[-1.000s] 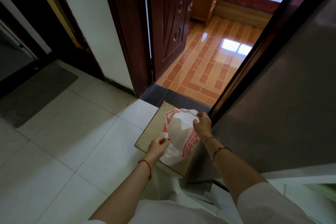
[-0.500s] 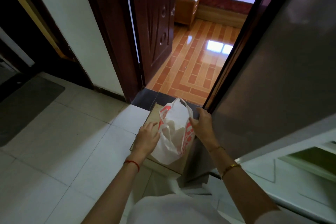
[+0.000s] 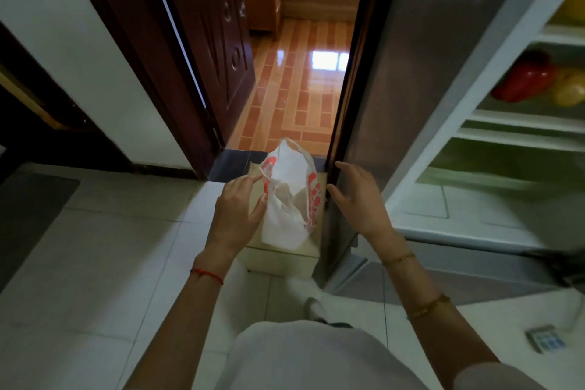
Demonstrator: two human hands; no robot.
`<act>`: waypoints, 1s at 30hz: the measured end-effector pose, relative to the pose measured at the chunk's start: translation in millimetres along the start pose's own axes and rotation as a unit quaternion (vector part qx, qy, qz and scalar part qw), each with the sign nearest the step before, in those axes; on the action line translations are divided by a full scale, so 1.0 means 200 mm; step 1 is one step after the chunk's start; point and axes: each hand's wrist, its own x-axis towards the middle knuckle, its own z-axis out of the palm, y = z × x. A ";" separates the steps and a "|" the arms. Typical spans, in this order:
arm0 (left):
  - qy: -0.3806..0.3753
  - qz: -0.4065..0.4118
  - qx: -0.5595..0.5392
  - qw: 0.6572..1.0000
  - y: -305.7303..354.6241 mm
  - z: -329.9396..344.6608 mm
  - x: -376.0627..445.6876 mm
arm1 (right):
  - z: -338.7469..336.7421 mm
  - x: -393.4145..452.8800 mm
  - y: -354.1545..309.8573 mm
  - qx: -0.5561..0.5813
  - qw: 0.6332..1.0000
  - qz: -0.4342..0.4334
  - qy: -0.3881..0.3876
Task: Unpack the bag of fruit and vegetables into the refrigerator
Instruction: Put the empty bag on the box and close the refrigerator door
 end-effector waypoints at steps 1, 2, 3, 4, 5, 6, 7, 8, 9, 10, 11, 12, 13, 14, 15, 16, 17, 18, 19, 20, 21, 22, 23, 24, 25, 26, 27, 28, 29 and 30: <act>-0.002 0.010 -0.005 1.000 0.01 -0.02 -0.03 | -0.02 -0.06 0.00 -0.001 1.000 0.004 0.008; -0.003 0.018 -0.006 1.000 0.03 -0.03 -0.05 | -0.04 -0.12 0.00 0.000 1.000 0.006 0.016; -0.005 0.027 -0.006 1.000 0.05 -0.04 -0.08 | -0.07 -0.18 0.00 0.002 1.000 0.010 0.025; -0.008 0.035 -0.007 0.999 0.07 -0.05 -0.10 | -0.09 -0.25 0.00 0.002 0.999 0.016 0.034; -0.015 0.045 -0.009 0.999 0.09 -0.06 -0.12 | -0.11 -0.31 0.01 0.000 0.999 0.023 0.042; -0.027 0.057 -0.011 0.998 0.12 -0.06 -0.13 | -0.14 -0.38 0.02 -0.002 0.998 0.032 0.048; -0.040 0.074 -0.011 0.996 0.14 -0.06 -0.15 | -0.16 -0.45 0.03 -0.005 0.998 0.041 0.055; -0.051 0.093 -0.008 0.994 0.17 -0.06 -0.17 | -0.19 -0.52 0.04 -0.006 0.997 0.049 0.062; -0.059 0.110 -0.006 0.992 0.20 -0.05 -0.18 | -0.22 -0.58 0.06 -0.006 0.996 0.058 0.067; -0.065 0.123 -0.004 0.990 0.24 -0.04 -0.20 | -0.25 -0.65 0.07 -0.006 0.995 0.069 0.072; -0.071 0.135 -0.003 0.988 0.28 -0.03 -0.22 | -0.28 -0.71 0.09 -0.007 0.993 0.081 0.081; -0.078 0.147 -0.003 0.986 0.32 -0.02 -0.23 | -0.31 -0.78 0.11 -0.010 0.991 0.093 0.092; -0.085 0.161 -0.001 0.983 0.37 -0.01 -0.25 | -0.34 -0.85 0.12 -0.012 0.989 0.103 0.107; -0.093 0.176 -0.002 0.980 0.42 0.00 -0.27 | -0.36 -0.91 0.14 -0.014 0.986 0.116 0.122; -0.102 0.192 -0.005 0.976 0.47 0.02 -0.30 | -0.39 -0.98 0.15 -0.015 0.982 0.131 0.134; -0.113 0.206 -0.011 0.972 0.51 0.03 -0.33 | -0.42 -1.05 0.16 -0.016 0.978 0.147 0.144; -0.122 0.220 -0.018 0.968 0.56 0.05 -0.36 | -0.44 -1.13 0.18 -0.018 0.975 0.161 0.152; -0.128 0.233 -0.023 0.964 0.61 0.08 -0.38 | -0.47 -1.20 0.19 -0.022 0.971 0.174 0.160; -0.134 0.247 -0.029 0.959 0.65 0.10 -0.41 | -0.50 -1.26 0.21 -0.028 0.968 0.183 0.171; -0.141 0.259 -0.034 0.955 0.70 0.13 -0.45 | -0.53 -1.33 0.22 -0.036 0.964 0.192 0.182; -0.149 0.271 -0.038 0.950 0.75 0.16 -0.48 | -0.56 -1.40 0.24 -0.043 0.960 0.200 0.194; -0.156 0.282 -0.040 0.946 0.80 0.20 -0.51 | -0.58 -1.47 0.26 -0.049 0.955 0.208 0.205; -0.163 0.293 -0.044 0.941 0.85 0.23 -0.55 | -0.61 -1.54 0.28 -0.054 0.951 0.215 0.215; -0.170 0.303 -0.048 0.937 0.91 0.26 -0.60 | -0.64 -1.61 0.30 -0.058 0.947 0.223 0.224; -0.174 0.316 -0.052 0.931 0.96 0.29 -0.64 | -0.67 -1.68 0.32 -0.060 0.942 0.232 0.233; -0.178 0.328 -0.054 0.926 1.02 0.32 -0.69 | -0.71 -1.76 0.34 -0.061 0.938 0.241 0.243; -0.185 0.338 -0.056 0.921 1.08 0.36 -0.75 | -0.74 -1.85 0.37 -0.062 0.933 0.251 0.252; -0.192 0.345 -0.060 0.917 1.15 0.39 -0.81 | -0.78 -1.93 0.39 -0.065 0.927 0.260 0.262; -0.201 0.350 -0.065 0.913 1.21 0.42 -0.87 | -0.82 -2.02 0.42 -0.068 0.922 0.269 0.271; -0.208 0.355 -0.070 0.909 1.27 0.46 -0.93 | -0.86 -2.10 0.44 -0.072 0.916 0.278 0.279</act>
